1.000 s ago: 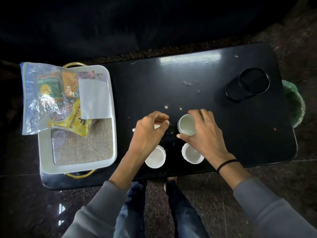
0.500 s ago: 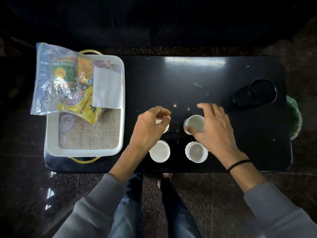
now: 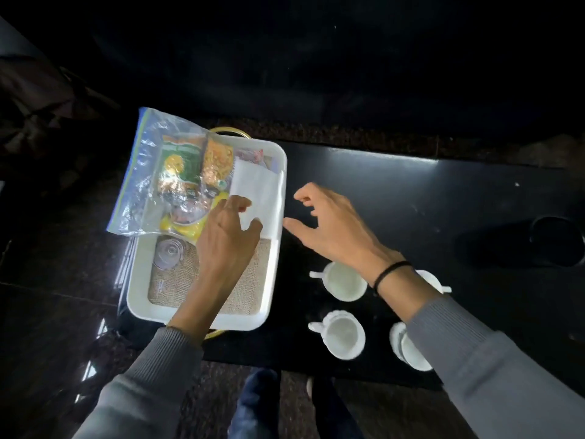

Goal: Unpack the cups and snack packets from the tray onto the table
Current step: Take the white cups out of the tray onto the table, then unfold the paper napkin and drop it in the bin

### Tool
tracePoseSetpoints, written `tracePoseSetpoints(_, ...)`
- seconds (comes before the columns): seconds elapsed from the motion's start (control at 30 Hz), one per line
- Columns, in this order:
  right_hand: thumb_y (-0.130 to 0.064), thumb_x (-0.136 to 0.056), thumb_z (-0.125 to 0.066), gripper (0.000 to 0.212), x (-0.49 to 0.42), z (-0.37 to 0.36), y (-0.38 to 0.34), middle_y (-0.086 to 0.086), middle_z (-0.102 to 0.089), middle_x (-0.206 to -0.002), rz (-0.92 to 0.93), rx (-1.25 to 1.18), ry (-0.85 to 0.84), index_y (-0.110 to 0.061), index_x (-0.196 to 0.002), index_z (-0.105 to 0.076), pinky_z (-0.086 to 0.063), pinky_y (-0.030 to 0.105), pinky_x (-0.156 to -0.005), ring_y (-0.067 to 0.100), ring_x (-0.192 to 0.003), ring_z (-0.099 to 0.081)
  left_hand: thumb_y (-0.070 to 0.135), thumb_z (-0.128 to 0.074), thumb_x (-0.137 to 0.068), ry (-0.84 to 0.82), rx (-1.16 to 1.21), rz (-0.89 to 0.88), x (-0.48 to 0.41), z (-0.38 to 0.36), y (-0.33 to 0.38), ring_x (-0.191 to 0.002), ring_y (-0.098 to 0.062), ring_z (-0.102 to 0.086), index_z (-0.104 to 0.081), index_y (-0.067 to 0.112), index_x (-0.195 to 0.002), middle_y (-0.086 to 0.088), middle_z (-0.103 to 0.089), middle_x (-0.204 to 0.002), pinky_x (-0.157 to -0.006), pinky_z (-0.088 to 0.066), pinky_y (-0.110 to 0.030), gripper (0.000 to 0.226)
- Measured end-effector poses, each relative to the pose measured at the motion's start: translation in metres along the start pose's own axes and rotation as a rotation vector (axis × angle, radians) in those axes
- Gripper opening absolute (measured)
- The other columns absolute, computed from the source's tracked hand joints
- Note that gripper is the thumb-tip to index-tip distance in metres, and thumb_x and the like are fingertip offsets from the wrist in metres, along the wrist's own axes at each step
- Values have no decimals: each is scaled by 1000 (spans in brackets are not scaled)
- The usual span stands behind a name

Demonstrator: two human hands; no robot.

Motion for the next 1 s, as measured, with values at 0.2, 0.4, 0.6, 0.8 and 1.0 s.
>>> tracePoseSetpoints(0.2, -30, -98, -60, 50, -52, -44, -29, 8, -50, -148, 21, 46, -200, -10, -142, -46, -44, 33, -101, 24, -137, -47, 40, -72, -86, -41, -47, 112, -41, -7, -25, -121, -28, -53, -43, 11, -135, -7, -53, -132, -83, -43, -37, 64)
tracePoseSetpoints(0.4, -20, -98, -57, 40, -63, -55, -30, 10, -57, -143, -56, -16, -161, -11, -136, -51, -51, 41, -104, 25, -131, -55, 43, -71, -87, -94, -98, 88, -56, -16, -25, -116, -32, -61, -43, 14, -138, -10, -63, -129, -89, -53, -44, 65)
tracePoseSetpoints(0.6, -20, -98, -57, 39, -53, -50, -24, 7, -55, -142, -91, -32, -163, -12, -135, -50, -53, 40, -100, 21, -125, -57, 37, -72, -86, -8, 129, 127, -57, -21, -25, -86, -27, -69, -66, 18, -110, 1, -73, -91, -71, -56, -36, 31)
tracePoseSetpoints(0.8, -28, -97, -63, 40, -43, -33, -15, 2, -59, -134, -134, -81, -66, -16, -133, -50, -55, 33, -90, 17, -111, -63, 30, -67, -84, 25, 305, -48, -45, -9, -13, -87, -16, -66, -72, 16, -96, 2, -71, -97, -77, -55, -36, 19)
tracePoseSetpoints(1.0, -32, -80, -85, 90, -33, -3, -3, -7, -37, -155, -146, -156, 40, -27, -152, -31, -37, 23, -96, 14, -138, -45, 33, -61, -79, -85, 427, -235, -29, 20, 13, -53, -6, -59, -60, 17, -83, 3, -66, -69, -45, -44, -20, 16)
Point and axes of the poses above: each hand's wrist, its own x-axis away from the middle knuckle, its own z-axis out of the back of the hand, y = z × x, the point moved 5 cm from there along -x, towards the middle knuckle
